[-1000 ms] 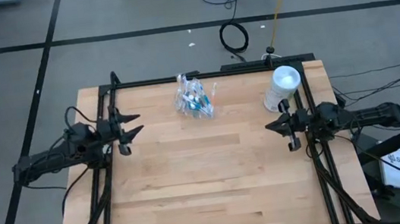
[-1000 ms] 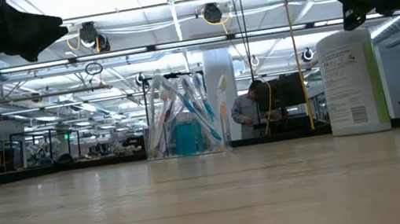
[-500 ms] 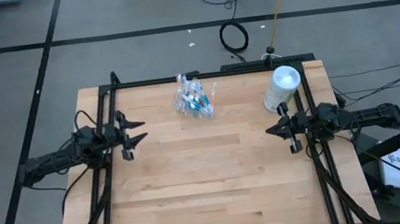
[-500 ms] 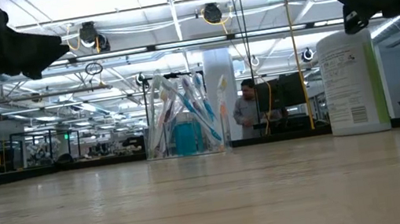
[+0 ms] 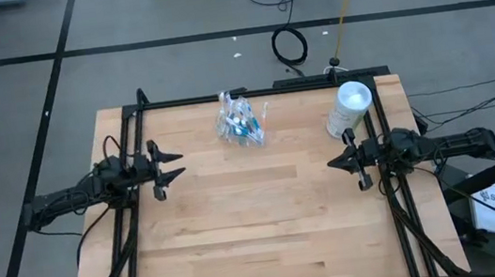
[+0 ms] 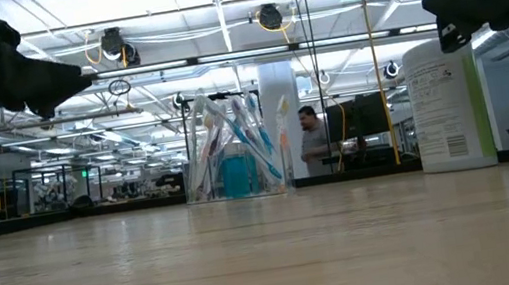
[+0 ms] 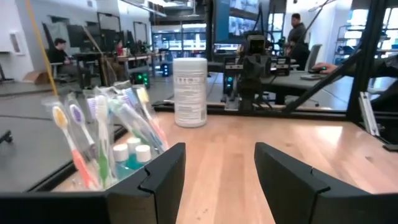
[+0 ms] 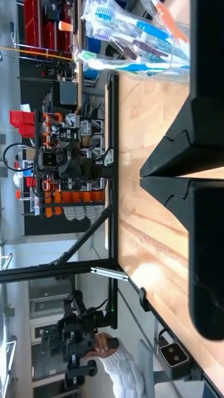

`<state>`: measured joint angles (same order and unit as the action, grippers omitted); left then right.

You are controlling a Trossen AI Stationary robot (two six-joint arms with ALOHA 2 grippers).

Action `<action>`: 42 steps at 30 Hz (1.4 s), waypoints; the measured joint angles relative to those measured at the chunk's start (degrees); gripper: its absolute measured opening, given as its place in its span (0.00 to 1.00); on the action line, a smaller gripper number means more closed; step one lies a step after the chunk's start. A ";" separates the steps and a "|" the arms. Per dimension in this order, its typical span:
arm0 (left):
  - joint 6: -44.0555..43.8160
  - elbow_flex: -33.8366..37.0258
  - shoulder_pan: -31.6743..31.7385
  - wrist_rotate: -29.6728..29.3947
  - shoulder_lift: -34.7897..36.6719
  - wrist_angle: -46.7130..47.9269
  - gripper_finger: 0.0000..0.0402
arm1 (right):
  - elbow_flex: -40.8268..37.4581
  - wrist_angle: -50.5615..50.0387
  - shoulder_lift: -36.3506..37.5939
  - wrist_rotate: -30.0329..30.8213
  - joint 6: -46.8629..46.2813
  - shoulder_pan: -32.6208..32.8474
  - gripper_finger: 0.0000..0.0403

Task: Pick & Place toothbrushing station
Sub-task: Return to Home Position

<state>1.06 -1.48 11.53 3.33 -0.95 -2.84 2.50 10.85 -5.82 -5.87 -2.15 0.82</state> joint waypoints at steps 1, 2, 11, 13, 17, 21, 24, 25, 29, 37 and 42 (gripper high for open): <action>0.01 0.00 0.00 0.39 0.00 0.09 0.50 | 0.00 0.00 0.00 0.00 0.01 0.00 0.00; 0.02 0.28 0.00 1.15 0.00 -0.51 0.50 | 0.00 -0.02 0.00 0.02 0.02 0.00 0.00; -1.10 0.63 -0.02 0.52 -0.09 1.49 0.50 | 0.00 -0.07 0.00 0.02 0.02 0.00 0.01; -1.23 0.63 -0.02 -0.32 -0.67 1.64 0.50 | 0.00 -0.02 0.00 0.02 0.02 0.00 0.01; -1.23 0.63 0.00 -0.80 -1.67 1.69 0.50 | -0.01 -0.02 0.00 0.02 0.01 0.00 0.01; -1.30 0.61 0.00 -0.80 -1.70 1.69 0.50 | -0.02 0.00 0.00 0.02 0.02 0.00 0.01; -1.36 0.61 0.00 -0.80 -1.70 1.69 0.50 | -0.02 0.00 0.00 0.02 0.02 0.00 0.01; -1.36 0.61 0.00 -0.80 -1.70 1.69 0.50 | -0.02 0.00 0.00 0.02 0.01 0.00 0.01; -1.36 0.61 0.00 -0.80 -1.70 1.71 0.50 | -0.02 0.00 0.00 0.02 0.02 0.00 0.01; -1.36 0.59 0.00 -0.80 -1.70 1.78 0.50 | -0.04 0.00 0.00 0.02 0.02 0.00 0.01; -1.35 0.57 0.00 -0.81 -1.70 1.80 0.50 | -0.04 0.00 0.00 0.02 0.02 0.00 0.01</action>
<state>-0.29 -0.91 11.53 2.52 -2.66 -1.04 2.46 10.85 -5.82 -5.85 -2.13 0.82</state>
